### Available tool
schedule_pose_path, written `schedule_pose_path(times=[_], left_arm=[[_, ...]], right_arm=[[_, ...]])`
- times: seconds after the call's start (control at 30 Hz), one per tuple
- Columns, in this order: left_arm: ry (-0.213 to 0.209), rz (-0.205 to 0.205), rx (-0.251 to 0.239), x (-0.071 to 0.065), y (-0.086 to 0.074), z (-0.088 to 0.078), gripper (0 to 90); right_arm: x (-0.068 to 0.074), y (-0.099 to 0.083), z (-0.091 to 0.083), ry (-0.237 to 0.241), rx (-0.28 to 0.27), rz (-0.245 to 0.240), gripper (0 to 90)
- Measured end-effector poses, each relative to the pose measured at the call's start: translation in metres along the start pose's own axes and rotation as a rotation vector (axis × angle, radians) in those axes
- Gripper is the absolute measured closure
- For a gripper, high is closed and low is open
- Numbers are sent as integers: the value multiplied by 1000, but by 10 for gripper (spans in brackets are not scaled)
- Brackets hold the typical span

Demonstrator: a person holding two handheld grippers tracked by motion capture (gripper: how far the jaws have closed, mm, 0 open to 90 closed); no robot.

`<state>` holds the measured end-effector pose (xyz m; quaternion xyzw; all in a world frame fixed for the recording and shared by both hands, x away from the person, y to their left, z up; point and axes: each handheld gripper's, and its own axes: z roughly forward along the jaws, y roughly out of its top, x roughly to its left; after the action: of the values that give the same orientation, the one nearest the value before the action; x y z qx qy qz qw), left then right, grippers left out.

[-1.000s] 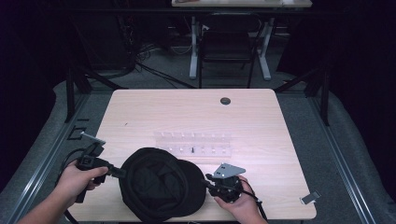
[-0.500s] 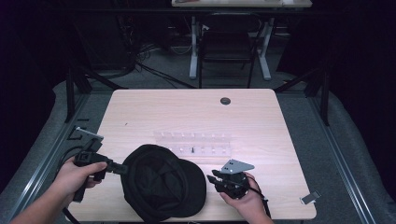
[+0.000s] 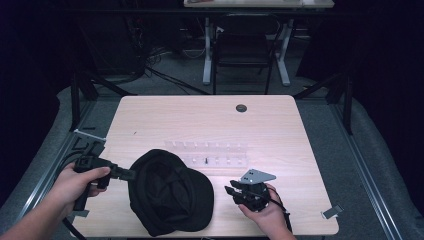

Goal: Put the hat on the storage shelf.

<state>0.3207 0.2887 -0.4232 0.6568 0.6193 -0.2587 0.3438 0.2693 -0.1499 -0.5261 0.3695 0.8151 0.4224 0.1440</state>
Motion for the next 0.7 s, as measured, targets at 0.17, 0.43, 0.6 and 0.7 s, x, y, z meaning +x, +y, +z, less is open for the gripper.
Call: schedule_pose_path(times=[0.17, 0.43, 0.6, 0.7], left_arm=[[-34, -1, -21, -11, 2, -8, 856], [-68, 15, -38, -23, 2, -17, 857], [-79, 37, -41, -32, 3, -23, 856], [-79, 52, -52, -39, 4, -28, 857]], right_arm=[[-2, -1, 0, -2, -2, 1, 698], [-3, -2, 0, -6, 6, 5, 696], [-4, -2, 1, -6, 12, 3, 694], [-4, -3, 1, -4, 19, 6, 692]])
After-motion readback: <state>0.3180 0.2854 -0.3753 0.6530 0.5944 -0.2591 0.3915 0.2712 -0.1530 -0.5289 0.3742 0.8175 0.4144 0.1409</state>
